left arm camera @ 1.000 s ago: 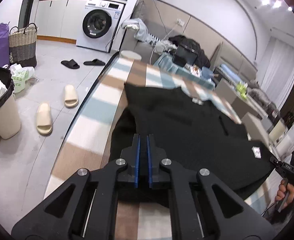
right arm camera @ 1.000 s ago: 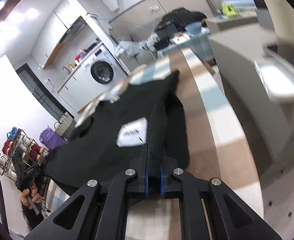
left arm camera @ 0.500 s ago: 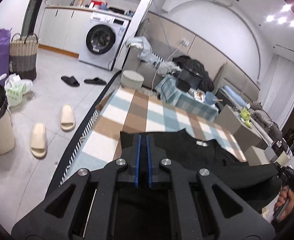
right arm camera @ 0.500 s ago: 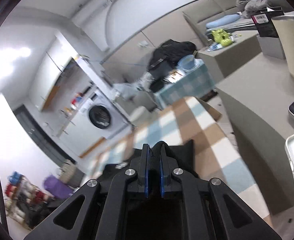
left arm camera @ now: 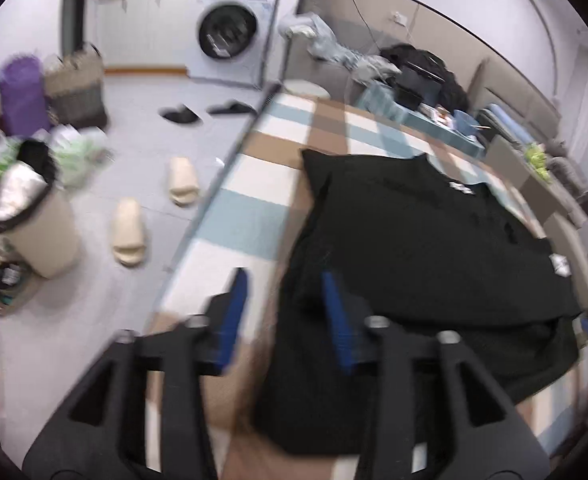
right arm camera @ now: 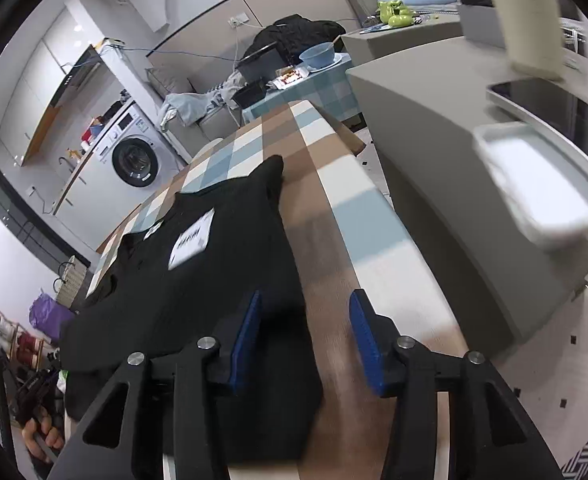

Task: Fold small clothes

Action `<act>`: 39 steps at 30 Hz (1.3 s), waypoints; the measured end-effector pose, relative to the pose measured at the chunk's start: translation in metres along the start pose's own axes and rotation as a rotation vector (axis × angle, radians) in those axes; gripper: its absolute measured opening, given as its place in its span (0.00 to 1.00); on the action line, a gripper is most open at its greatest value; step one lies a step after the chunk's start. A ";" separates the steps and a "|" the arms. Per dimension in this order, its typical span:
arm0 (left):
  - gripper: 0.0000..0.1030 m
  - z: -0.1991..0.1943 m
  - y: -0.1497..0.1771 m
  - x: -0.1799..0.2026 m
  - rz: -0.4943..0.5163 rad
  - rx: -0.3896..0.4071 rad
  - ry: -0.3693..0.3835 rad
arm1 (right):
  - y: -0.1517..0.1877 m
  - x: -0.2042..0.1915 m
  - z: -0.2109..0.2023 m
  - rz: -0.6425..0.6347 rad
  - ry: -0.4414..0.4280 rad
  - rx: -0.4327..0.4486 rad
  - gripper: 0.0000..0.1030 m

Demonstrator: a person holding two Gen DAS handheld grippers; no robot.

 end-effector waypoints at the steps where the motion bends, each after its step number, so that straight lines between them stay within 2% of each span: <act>1: 0.44 -0.008 0.008 0.005 0.017 0.016 -0.012 | 0.006 0.000 -0.007 -0.008 0.004 0.010 0.45; 3: 0.45 -0.020 0.020 0.017 0.056 0.013 0.018 | 0.024 -0.010 -0.023 -0.062 -0.016 0.020 0.45; 6: 0.46 -0.030 0.030 0.041 0.108 0.009 0.060 | 0.052 -0.040 -0.030 -0.165 -0.094 -0.022 0.45; 10: 0.47 -0.027 0.038 0.095 0.233 -0.021 0.144 | 0.086 -0.089 -0.014 -0.329 -0.122 -0.105 0.45; 14: 0.47 -0.016 0.046 0.142 0.320 -0.055 0.162 | 0.112 -0.129 0.016 -0.452 -0.104 -0.161 0.45; 18: 0.47 -0.015 0.060 0.172 0.400 -0.087 0.173 | 0.132 -0.152 0.035 -0.545 -0.071 -0.179 0.45; 20: 0.47 -0.014 0.068 0.177 0.406 -0.104 0.174 | 0.143 -0.159 0.040 -0.570 -0.060 -0.195 0.48; 21: 0.47 -0.014 0.073 0.179 0.401 -0.117 0.173 | 0.149 -0.163 0.039 -0.611 -0.041 -0.177 0.51; 23: 0.50 -0.017 0.078 0.181 0.399 -0.105 0.172 | 0.161 -0.171 0.038 -0.692 -0.029 -0.175 0.51; 32: 0.56 -0.025 0.088 0.184 0.426 -0.116 0.204 | 0.166 -0.167 0.031 -0.699 -0.054 -0.185 0.51; 39: 0.58 -0.034 0.095 0.163 0.412 -0.122 0.215 | 0.139 -0.126 0.015 -0.589 0.011 -0.158 0.51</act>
Point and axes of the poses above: each gripper's, at about its wrist camera, not at the fingertips, and z roughly the way its jaws point, x to its right, y to its underside, the point moved 2 cm from there along z, roughly the way its jaws point, and after that the axes turned 9 degrees about z, right-handed, at the moved point
